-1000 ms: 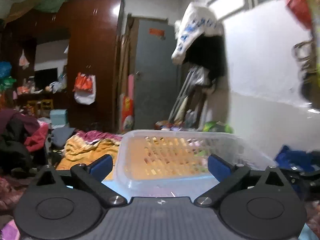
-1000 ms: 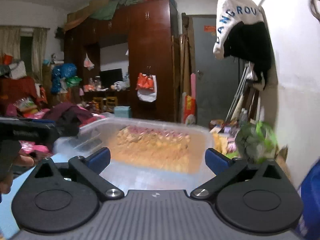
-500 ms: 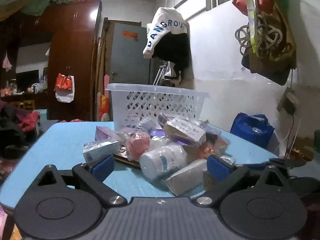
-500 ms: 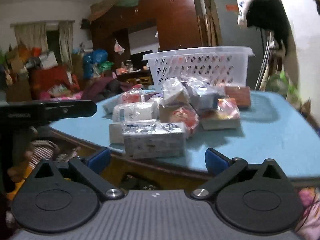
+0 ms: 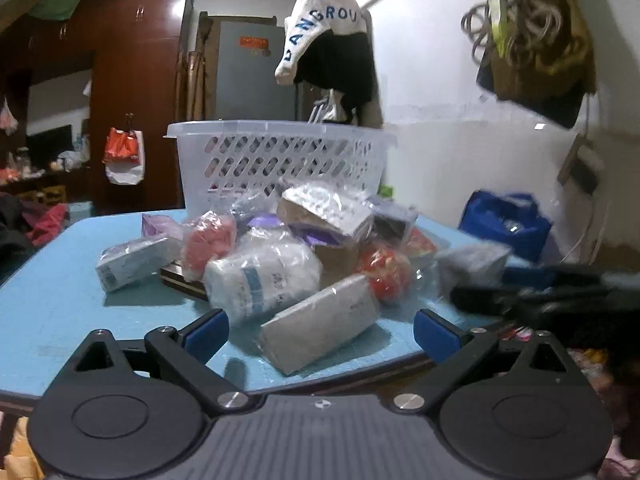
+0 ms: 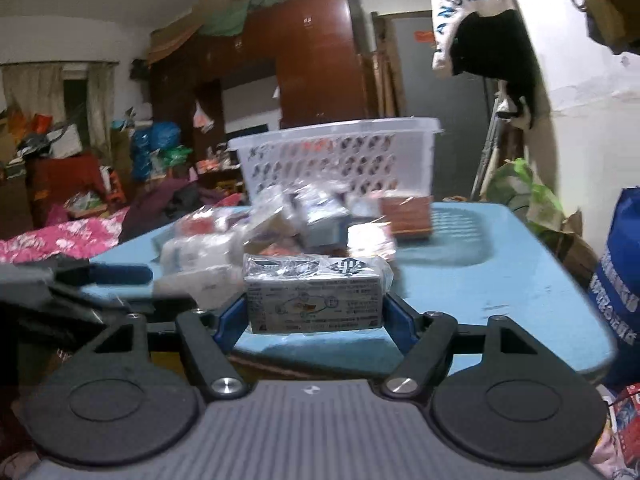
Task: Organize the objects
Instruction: 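Grasp the white printed box with the right tool while the left tool grasps a white paper-wrapped item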
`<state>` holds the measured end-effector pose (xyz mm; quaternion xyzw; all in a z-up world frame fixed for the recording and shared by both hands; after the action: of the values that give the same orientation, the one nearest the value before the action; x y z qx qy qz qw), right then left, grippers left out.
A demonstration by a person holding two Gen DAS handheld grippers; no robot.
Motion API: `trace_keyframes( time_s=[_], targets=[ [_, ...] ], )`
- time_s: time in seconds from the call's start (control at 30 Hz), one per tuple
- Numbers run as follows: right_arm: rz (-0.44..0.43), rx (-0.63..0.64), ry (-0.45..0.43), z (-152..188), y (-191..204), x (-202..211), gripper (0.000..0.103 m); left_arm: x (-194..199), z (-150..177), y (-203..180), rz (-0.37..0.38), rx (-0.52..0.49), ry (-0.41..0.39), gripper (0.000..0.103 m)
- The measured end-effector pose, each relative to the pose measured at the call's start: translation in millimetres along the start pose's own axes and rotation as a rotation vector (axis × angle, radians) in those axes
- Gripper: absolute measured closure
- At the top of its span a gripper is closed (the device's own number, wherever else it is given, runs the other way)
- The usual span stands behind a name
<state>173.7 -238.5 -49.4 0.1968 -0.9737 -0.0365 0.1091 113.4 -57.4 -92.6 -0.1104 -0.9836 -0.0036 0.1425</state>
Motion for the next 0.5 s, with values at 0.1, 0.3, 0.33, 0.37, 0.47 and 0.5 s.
trace_keyframes(
  time_s=[0.1,0.3,0.33,0.37,0.47,0.5],
  targets=[
    [0.006,0.0,-0.01,-1,-2,4,0.028,-8,5,3,-0.069,-0.005,0.019,0.002],
    [0.012,-0.011,-0.007,0,-7,0,0.028,-8,6,2,-0.114,-0.015,-0.013,0.019],
    [0.011,-0.011,-0.004,1,-7,-1,0.028,-5,6,2,-0.113,-0.015,-0.027,0.032],
    [0.01,-0.01,-0.003,2,-7,0,0.028,-2,7,2,-0.112,-0.019,-0.036,0.034],
    [0.008,-0.007,-0.005,2,-6,1,0.028,6,9,1,-0.083,-0.037,-0.061,0.041],
    [0.009,-0.004,-0.008,1,-5,1,0.028,9,9,1,-0.078,-0.038,-0.067,0.042]
  ],
)
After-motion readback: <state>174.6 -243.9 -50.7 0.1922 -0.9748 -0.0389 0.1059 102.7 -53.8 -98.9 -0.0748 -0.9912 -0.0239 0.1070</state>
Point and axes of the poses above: each gripper's, at about its wrist camera, not at the fingertips, and x roughly against the way its jaws point, y to its left, z to its underside, the point moved 8 cm from there along -x, roughly the way its jaws point, and after that the axes turned 4 degrees about -y, right-handed, at the moved point
